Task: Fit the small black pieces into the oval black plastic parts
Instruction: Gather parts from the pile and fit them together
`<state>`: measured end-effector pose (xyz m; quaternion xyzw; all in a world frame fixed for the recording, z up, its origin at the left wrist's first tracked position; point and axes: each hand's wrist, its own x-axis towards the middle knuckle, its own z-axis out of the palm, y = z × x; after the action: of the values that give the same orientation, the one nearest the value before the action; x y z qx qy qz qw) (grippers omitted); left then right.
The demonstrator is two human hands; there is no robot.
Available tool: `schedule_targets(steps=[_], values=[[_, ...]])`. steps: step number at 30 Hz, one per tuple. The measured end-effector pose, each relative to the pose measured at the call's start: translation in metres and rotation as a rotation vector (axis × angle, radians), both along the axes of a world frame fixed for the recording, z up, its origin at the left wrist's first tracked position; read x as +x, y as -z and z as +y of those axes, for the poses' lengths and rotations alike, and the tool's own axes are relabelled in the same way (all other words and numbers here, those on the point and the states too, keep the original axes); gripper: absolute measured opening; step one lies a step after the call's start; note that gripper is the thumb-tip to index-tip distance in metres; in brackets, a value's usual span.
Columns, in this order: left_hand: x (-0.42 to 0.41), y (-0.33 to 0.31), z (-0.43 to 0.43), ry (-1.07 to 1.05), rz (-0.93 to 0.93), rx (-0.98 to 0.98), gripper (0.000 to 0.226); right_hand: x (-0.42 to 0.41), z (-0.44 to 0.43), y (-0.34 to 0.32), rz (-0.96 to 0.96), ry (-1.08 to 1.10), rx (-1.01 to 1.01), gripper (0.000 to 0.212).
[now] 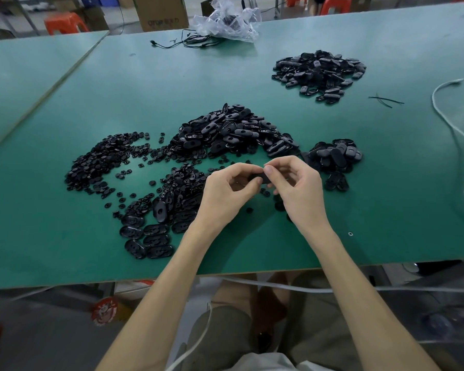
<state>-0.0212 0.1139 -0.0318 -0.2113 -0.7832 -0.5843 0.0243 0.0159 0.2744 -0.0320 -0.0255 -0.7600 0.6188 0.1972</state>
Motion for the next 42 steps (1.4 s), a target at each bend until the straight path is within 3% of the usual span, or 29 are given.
schedule_targets(steps=[13, 24, 30, 42], values=[[-0.0006, 0.002, 0.0009, -0.055, -0.005, 0.001, 0.022, -0.001, -0.0009, 0.0008, -0.022, -0.063, -0.002, 0.012], [-0.0043, 0.0048, 0.0029, -0.114, 0.038, -0.11, 0.023, -0.0011, -0.0038, 0.0002, -0.062, -0.085, 0.053, 0.016], [-0.0015, 0.0002, -0.001, -0.071, 0.019, 0.002, 0.022, 0.0004, -0.0009, -0.0009, -0.036, -0.044, 0.005, 0.015], [0.0008, 0.001, 0.0003, -0.107, 0.026, -0.008, 0.022, 0.0024, -0.0027, 0.0007, -0.01, -0.066, 0.078, 0.019]])
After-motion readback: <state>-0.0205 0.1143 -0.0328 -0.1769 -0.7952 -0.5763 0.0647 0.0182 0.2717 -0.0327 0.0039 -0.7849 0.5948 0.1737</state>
